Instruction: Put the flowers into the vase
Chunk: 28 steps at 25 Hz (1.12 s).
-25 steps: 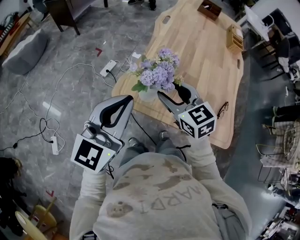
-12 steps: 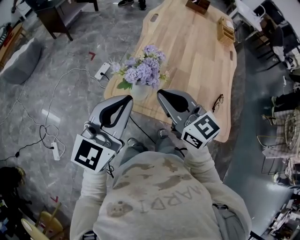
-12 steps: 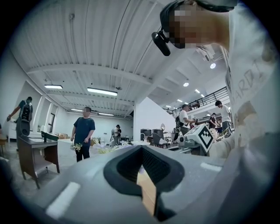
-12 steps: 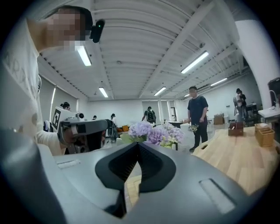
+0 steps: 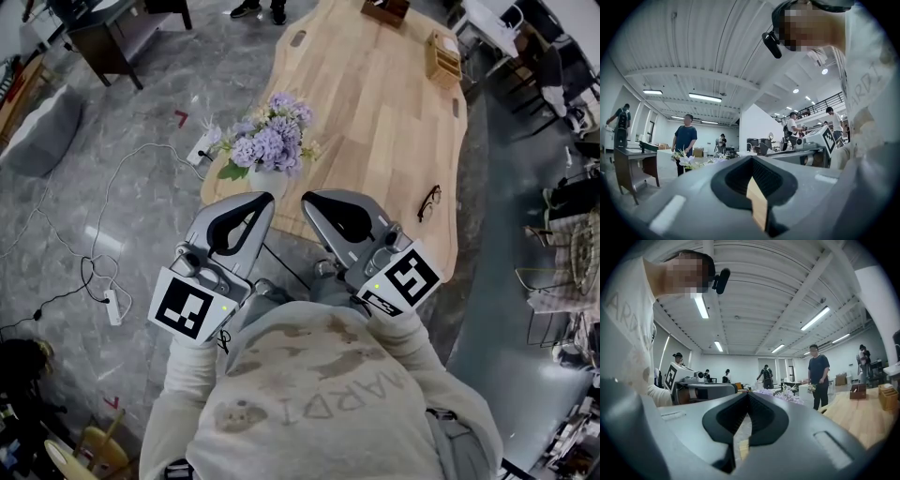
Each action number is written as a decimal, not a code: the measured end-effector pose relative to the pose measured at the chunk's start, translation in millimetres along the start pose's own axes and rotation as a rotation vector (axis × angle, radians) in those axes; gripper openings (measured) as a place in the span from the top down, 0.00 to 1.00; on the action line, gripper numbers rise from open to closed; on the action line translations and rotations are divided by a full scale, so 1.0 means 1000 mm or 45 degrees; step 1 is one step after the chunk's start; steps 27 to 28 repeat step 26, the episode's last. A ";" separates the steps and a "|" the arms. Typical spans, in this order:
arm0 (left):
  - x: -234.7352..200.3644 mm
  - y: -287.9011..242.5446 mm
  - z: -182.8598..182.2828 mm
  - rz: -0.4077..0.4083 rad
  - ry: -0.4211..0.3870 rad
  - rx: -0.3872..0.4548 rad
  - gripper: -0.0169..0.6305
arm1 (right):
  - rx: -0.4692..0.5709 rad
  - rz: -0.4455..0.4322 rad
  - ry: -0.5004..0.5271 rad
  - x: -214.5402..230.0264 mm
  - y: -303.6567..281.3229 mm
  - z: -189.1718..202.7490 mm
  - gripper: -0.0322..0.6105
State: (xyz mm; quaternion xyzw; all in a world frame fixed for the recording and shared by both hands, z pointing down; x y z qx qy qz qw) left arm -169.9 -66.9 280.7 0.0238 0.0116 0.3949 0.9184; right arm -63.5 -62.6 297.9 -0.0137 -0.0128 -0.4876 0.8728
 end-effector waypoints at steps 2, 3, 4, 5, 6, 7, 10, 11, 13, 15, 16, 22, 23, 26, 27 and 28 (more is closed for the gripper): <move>0.004 -0.002 -0.001 0.002 0.001 0.000 0.97 | 0.007 -0.001 0.007 0.000 0.003 -0.004 0.92; 0.006 -0.002 -0.001 0.001 0.001 -0.002 0.97 | 0.010 -0.002 0.012 0.000 0.005 -0.005 0.92; 0.008 -0.002 -0.001 -0.001 0.000 -0.006 0.97 | 0.012 -0.003 0.018 -0.001 0.006 -0.006 0.92; 0.009 -0.002 0.000 -0.002 0.000 -0.009 0.97 | 0.013 -0.005 0.025 -0.001 0.007 -0.007 0.92; 0.010 -0.002 0.000 -0.003 -0.001 -0.013 0.97 | 0.014 -0.008 0.033 -0.002 0.008 -0.007 0.92; 0.011 -0.003 0.001 -0.004 -0.001 -0.017 0.97 | 0.013 -0.012 0.040 -0.002 0.007 -0.007 0.92; 0.013 -0.003 0.002 -0.004 -0.002 -0.021 0.97 | 0.014 -0.023 0.061 -0.004 0.006 -0.008 0.92; 0.013 -0.003 0.002 -0.003 -0.001 -0.019 0.97 | 0.013 -0.026 0.065 -0.005 0.006 -0.008 0.92; 0.015 -0.002 0.001 -0.003 0.001 -0.015 0.97 | 0.013 -0.034 0.069 -0.007 0.007 -0.009 0.92; 0.016 -0.002 0.000 -0.002 0.000 -0.014 0.97 | 0.016 -0.038 0.071 -0.008 0.008 -0.010 0.92; 0.017 -0.003 -0.001 -0.002 -0.002 -0.013 0.97 | 0.019 -0.039 0.072 -0.008 0.009 -0.011 0.92; 0.020 -0.003 -0.002 0.004 -0.010 -0.014 0.97 | 0.033 -0.039 0.079 -0.009 0.010 -0.014 0.92; 0.021 -0.003 -0.002 0.005 -0.009 -0.012 0.97 | 0.034 -0.040 0.082 -0.010 0.010 -0.015 0.92; 0.021 -0.003 -0.004 0.005 -0.010 -0.008 0.97 | 0.034 -0.042 0.091 -0.010 0.010 -0.016 0.92; 0.021 -0.003 -0.004 0.005 -0.010 -0.008 0.97 | 0.034 -0.042 0.091 -0.010 0.010 -0.016 0.92; 0.021 -0.003 -0.004 0.005 -0.010 -0.008 0.97 | 0.034 -0.042 0.091 -0.010 0.010 -0.016 0.92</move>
Point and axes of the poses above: the fingertips, and each gripper's own axes: y backward along the fingers, x to its right, z out of its underside, the point moved 4 cm from there along y, backward along the fingers, and after that the axes turned 7 degrees about -z, right-handed, at the moved point
